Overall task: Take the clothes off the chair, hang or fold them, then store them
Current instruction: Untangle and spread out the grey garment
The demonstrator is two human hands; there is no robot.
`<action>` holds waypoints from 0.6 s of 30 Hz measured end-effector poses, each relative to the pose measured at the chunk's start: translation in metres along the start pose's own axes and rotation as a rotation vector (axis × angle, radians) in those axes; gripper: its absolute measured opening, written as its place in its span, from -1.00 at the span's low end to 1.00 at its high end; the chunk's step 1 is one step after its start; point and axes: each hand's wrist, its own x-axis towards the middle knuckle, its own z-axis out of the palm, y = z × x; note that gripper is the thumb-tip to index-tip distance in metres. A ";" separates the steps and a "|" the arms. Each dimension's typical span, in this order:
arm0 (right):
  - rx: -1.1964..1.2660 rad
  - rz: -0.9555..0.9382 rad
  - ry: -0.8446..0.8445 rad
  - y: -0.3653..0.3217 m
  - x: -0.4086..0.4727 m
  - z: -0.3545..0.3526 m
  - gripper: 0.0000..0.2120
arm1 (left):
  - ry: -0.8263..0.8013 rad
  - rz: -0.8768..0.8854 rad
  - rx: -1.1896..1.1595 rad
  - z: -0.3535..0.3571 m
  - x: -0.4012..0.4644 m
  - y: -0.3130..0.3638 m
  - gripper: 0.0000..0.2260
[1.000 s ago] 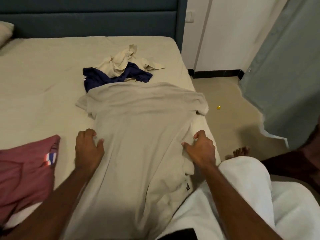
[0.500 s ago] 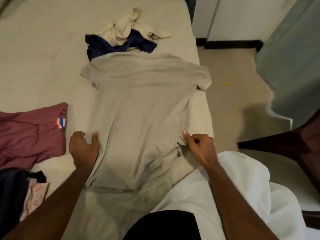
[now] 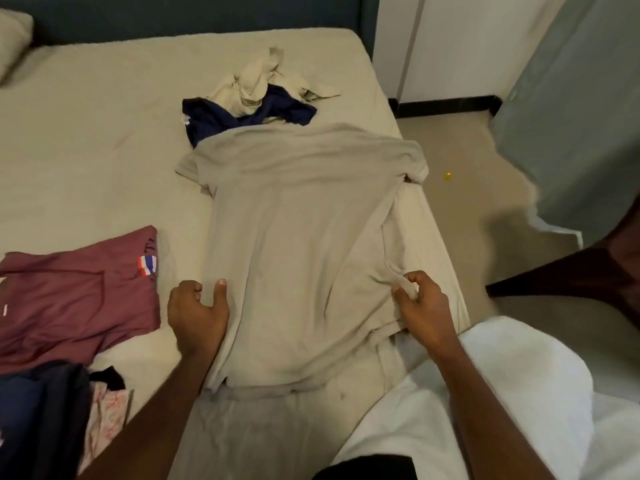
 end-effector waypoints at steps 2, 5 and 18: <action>-0.245 0.120 -0.083 0.004 -0.001 -0.011 -0.91 | -0.083 -0.011 0.103 -0.005 0.002 0.005 -0.64; -0.291 0.149 -0.138 -0.009 0.002 -0.027 -0.87 | -0.277 -0.100 0.313 -0.024 0.004 0.010 -0.49; -0.511 0.099 -0.239 0.000 0.010 -0.063 -0.63 | -0.692 -0.193 -0.147 -0.093 -0.014 -0.015 -0.60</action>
